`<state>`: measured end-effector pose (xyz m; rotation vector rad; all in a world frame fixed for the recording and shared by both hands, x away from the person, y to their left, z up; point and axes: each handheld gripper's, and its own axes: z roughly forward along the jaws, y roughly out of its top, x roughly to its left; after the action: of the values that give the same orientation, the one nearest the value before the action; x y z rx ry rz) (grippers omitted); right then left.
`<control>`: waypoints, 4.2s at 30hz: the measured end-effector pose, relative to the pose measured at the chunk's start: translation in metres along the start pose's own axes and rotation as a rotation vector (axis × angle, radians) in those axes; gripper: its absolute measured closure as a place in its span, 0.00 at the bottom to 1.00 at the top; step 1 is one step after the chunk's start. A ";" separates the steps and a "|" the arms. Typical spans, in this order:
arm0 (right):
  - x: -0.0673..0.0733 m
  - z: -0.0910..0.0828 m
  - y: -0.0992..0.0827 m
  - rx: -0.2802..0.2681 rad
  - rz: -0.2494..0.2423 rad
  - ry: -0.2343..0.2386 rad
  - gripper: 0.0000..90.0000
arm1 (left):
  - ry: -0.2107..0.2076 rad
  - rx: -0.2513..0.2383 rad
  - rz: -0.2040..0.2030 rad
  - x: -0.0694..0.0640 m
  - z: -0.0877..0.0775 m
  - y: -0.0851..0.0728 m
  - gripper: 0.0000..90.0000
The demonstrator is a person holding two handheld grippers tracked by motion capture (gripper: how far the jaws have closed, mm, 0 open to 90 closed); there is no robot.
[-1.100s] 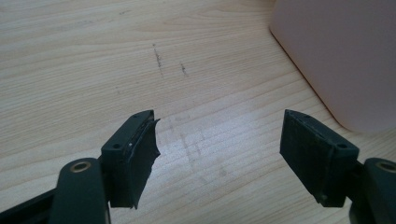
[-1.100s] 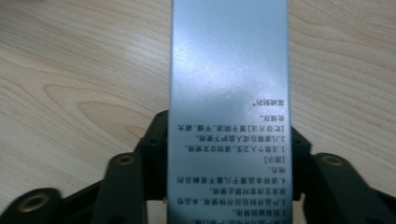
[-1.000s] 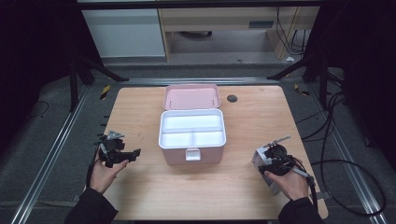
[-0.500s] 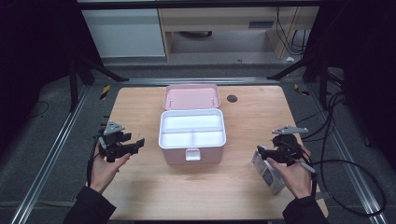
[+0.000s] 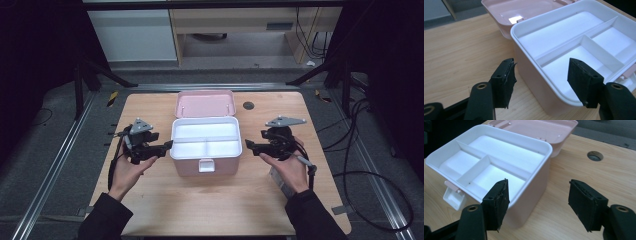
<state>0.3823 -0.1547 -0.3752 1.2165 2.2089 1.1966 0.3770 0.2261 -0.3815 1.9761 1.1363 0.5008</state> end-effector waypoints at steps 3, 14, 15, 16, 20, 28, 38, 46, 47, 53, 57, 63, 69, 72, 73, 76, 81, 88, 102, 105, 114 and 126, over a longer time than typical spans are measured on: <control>0.006 0.014 0.000 0.006 -0.002 0.039 0.38 | 0.003 0.034 0.008 -0.001 0.009 -0.005 0.46; 0.015 0.041 -0.010 0.053 -0.023 0.071 0.52 | -0.045 0.084 0.010 -0.007 0.025 -0.012 0.63; 0.014 0.043 -0.012 0.068 -0.018 0.073 0.55 | -0.036 0.096 0.015 -0.008 0.028 -0.011 0.63; 0.014 0.043 -0.012 0.068 -0.018 0.073 0.55 | -0.036 0.096 0.015 -0.008 0.028 -0.011 0.63; 0.014 0.047 -0.015 0.073 -0.014 0.081 0.58 | -0.041 0.105 0.018 -0.006 0.032 -0.009 0.64; 0.018 0.042 -0.016 0.089 0.011 0.065 0.59 | -0.042 0.094 0.041 -0.003 0.037 -0.006 0.66; 0.026 0.040 -0.016 0.113 0.021 0.029 0.59 | -0.050 0.097 0.034 -0.002 0.035 -0.007 0.68; 0.025 0.037 -0.019 0.111 0.030 0.047 0.59 | -0.039 0.096 0.034 -0.010 0.029 -0.012 0.67; 0.025 0.036 -0.021 0.111 0.031 0.046 0.59 | -0.046 0.094 0.033 -0.010 0.029 -0.012 0.67; 0.023 0.035 -0.019 0.083 0.019 0.050 0.56 | -0.037 0.049 0.102 -0.005 0.022 -0.008 0.59; 0.016 0.028 -0.011 0.020 -0.015 0.042 0.52 | -0.037 -0.026 0.117 0.003 0.004 0.004 0.52; 0.003 0.015 0.007 -0.050 -0.119 0.037 0.54 | -0.077 -0.030 0.191 0.010 -0.001 0.014 0.50; -0.008 0.009 0.024 -0.097 -0.223 0.037 0.56 | -0.126 -0.004 0.261 0.017 0.006 0.027 0.48; -0.013 0.009 0.033 -0.099 -0.256 0.060 0.55 | -0.194 -0.007 0.269 0.022 0.011 0.036 0.51; -0.014 0.010 0.036 -0.099 -0.260 0.070 0.55 | -0.216 0.004 0.273 0.024 0.014 0.039 0.51; -0.016 0.016 0.046 -0.066 -0.293 0.094 0.56 | -0.234 0.035 0.328 0.025 0.022 0.048 0.51; -0.015 0.028 0.056 -0.006 -0.354 0.174 0.63 | -0.268 0.096 0.422 0.021 0.031 0.060 0.54; -0.013 0.044 0.065 0.135 -0.445 0.258 0.67 | -0.303 0.234 0.558 0.012 0.045 0.071 0.58; -0.001 0.073 0.060 0.401 -0.622 0.332 0.78 | -0.325 0.439 0.714 0.002 0.068 0.071 0.72; 0.001 0.078 0.059 0.441 -0.664 0.329 0.81 | -0.335 0.473 0.728 0.003 0.072 0.070 0.76; 0.007 0.092 0.059 0.526 -0.716 0.338 0.87 | -0.344 0.556 0.806 -0.004 0.084 0.068 0.86; 0.007 0.104 0.065 0.604 -0.724 0.365 0.93 | -0.386 0.594 0.806 -0.001 0.089 0.073 0.92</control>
<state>0.4779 -0.0781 -0.3830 0.2515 3.0158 0.4856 0.4745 0.1655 -0.3781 2.8817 0.2022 0.1472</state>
